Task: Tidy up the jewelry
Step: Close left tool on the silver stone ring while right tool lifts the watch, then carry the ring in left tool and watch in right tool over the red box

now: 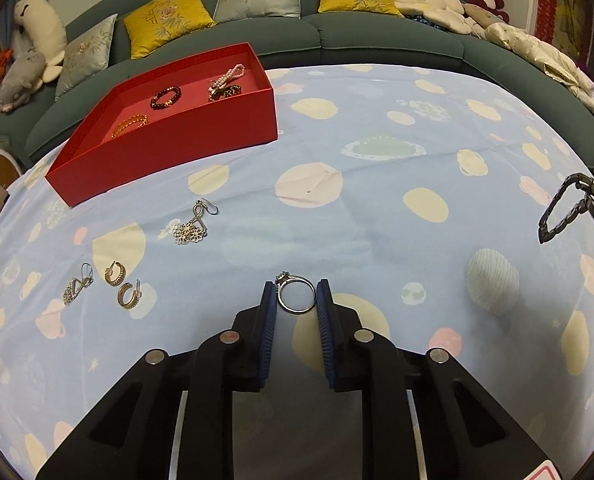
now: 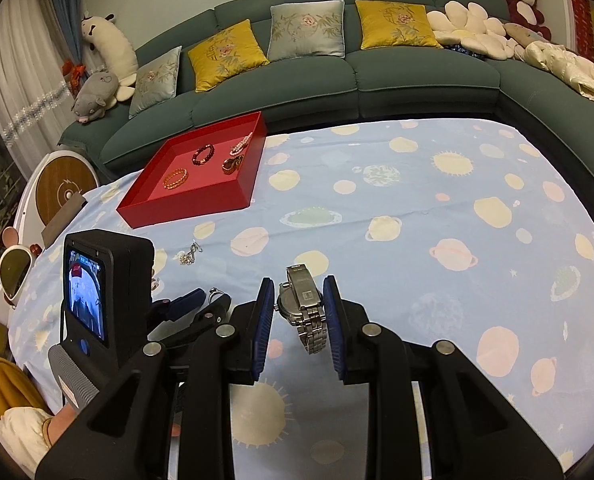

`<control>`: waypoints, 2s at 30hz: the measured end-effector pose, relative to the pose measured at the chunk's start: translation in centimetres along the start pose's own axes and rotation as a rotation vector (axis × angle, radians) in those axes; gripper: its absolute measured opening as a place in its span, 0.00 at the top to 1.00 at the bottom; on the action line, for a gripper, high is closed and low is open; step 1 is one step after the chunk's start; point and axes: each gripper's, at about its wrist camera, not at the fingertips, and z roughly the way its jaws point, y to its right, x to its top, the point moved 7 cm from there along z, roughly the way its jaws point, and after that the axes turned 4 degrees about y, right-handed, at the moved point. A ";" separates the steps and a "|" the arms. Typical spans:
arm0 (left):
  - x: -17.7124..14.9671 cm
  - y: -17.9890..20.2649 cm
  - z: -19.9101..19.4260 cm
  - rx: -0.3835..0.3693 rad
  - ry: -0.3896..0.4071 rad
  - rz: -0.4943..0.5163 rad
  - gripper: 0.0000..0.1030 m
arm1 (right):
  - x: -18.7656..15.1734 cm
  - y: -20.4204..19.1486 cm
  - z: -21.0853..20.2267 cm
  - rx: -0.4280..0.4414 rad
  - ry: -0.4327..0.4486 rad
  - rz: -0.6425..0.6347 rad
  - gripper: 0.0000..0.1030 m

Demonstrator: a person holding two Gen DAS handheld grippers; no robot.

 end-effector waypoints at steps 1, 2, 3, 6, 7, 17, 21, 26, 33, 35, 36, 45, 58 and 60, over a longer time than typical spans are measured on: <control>0.0 0.1 0.0 0.002 0.001 0.000 0.83 | 0.0 0.0 0.0 0.002 0.000 0.000 0.76; -0.1 0.1 0.0 0.002 0.001 -0.002 0.83 | -0.1 0.0 -0.1 0.002 0.000 -0.001 0.76; -0.1 0.1 -0.1 0.000 -0.001 -0.006 0.83 | -0.1 0.1 -0.2 0.003 0.002 -0.001 0.76; -0.1 -0.2 -0.3 -0.004 -0.007 -0.020 0.83 | 0.1 0.0 -0.5 0.008 0.009 0.001 0.76; -0.2 -0.3 -0.5 -0.005 -0.007 -0.022 0.83 | 0.1 -0.1 -0.5 0.011 0.011 0.000 0.76; 1.2 -5.1 -4.1 -0.019 0.023 -0.068 0.83 | 1.5 -2.1 -0.5 0.034 0.033 -0.015 0.76; 2.2 -8.7 -5.5 0.003 0.045 -0.104 0.83 | 2.3 -3.3 0.0 0.038 0.036 -0.020 0.76; 3.5 -12.9 -6.2 0.018 0.056 -0.148 0.83 | 3.8 -5.3 1.3 0.046 0.040 -0.029 0.76; 6.7 -17.9 -5.9 0.035 0.072 -0.203 0.83 | 6.9 -10.1 4.2 0.070 0.049 -0.074 0.76; 8.0 -19.2 -5.6 0.034 0.082 -0.220 0.83 | 8.0 -11.7 5.1 0.073 0.057 -0.099 0.76; 8.6 -19.7 -5.4 0.037 0.086 -0.226 0.83 | 8.4 -12.3 5.6 0.075 0.058 -0.106 0.76; 13.1 -22.1 -2.1 0.037 0.113 -0.228 0.83 | 12.1 -14.5 11.4 0.112 0.038 -0.067 0.76; 14.4 -22.3 4.1 0.043 0.062 -0.191 0.83 | 11.4 -13.6 19.3 0.081 -0.055 -0.072 0.76; 14.4 -22.5 4.7 0.044 0.052 -0.198 0.83 | 11.4 -13.6 19.8 0.088 -0.062 -0.065 0.76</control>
